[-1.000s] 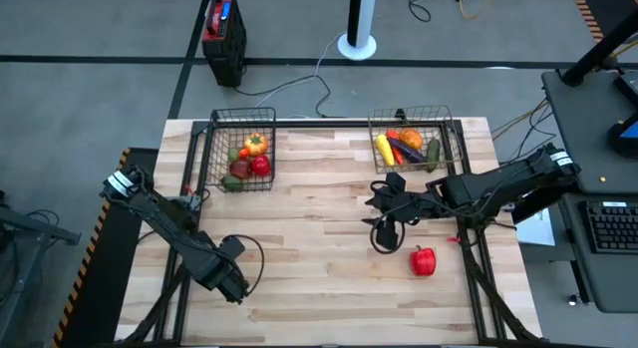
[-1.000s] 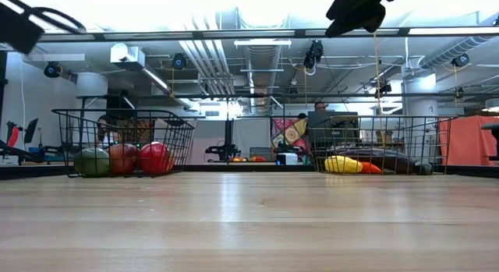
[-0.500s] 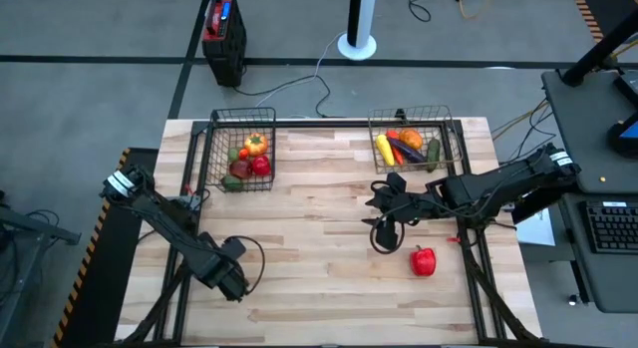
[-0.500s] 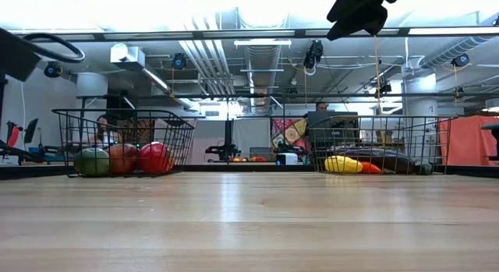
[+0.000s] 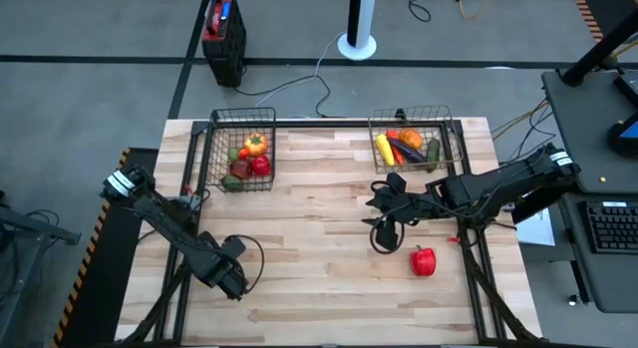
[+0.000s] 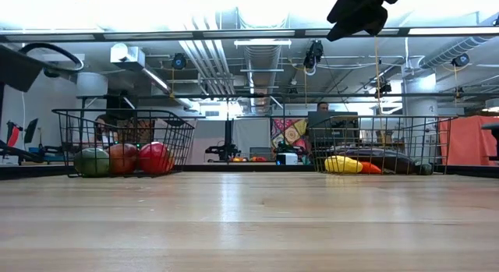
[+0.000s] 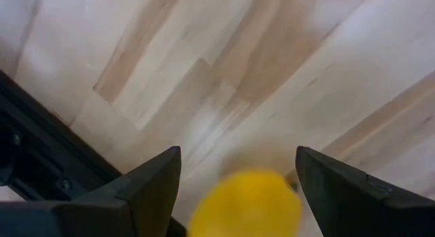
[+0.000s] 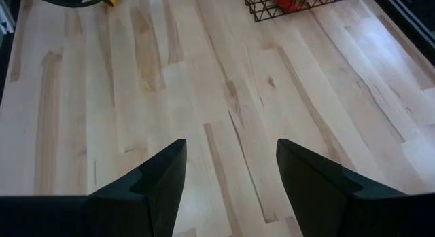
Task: Sort produce into baskets
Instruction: Put the lemon into the left wire basket
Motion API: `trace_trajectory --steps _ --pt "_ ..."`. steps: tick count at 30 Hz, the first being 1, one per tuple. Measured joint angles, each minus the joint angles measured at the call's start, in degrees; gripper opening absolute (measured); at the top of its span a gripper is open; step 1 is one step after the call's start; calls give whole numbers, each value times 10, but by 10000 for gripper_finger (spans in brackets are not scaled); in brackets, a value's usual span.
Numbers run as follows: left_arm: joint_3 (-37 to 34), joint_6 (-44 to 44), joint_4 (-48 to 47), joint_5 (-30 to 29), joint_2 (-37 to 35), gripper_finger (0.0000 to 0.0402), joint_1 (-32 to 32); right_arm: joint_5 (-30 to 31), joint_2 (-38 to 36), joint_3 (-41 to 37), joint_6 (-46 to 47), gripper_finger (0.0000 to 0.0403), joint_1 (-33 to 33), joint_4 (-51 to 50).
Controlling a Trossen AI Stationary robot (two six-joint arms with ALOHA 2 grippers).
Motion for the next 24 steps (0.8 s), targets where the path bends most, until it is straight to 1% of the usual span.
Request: trace_trajectory --steps 7,11,13,15,19,22,24 --pt "3 22 -4 -9 1 272 0 0 0 0 0 221 0 0" --pt "29 81 -9 22 1 272 -7 0 0 0 0 221 0 0" --pt "51 95 -20 28 1 272 -17 0 0 0 0 221 0 0" --pt "75 76 -44 28 1 272 -25 0 0 0 0 221 0 0" --pt "106 -29 -108 27 1 272 -36 0 0 0 0 221 0 0" --pt "110 -40 -119 24 1 272 -46 1 0 0 -3 221 0 0" --pt "108 -38 -114 10 1 272 -48 1 0 0 -3 221 0 0"
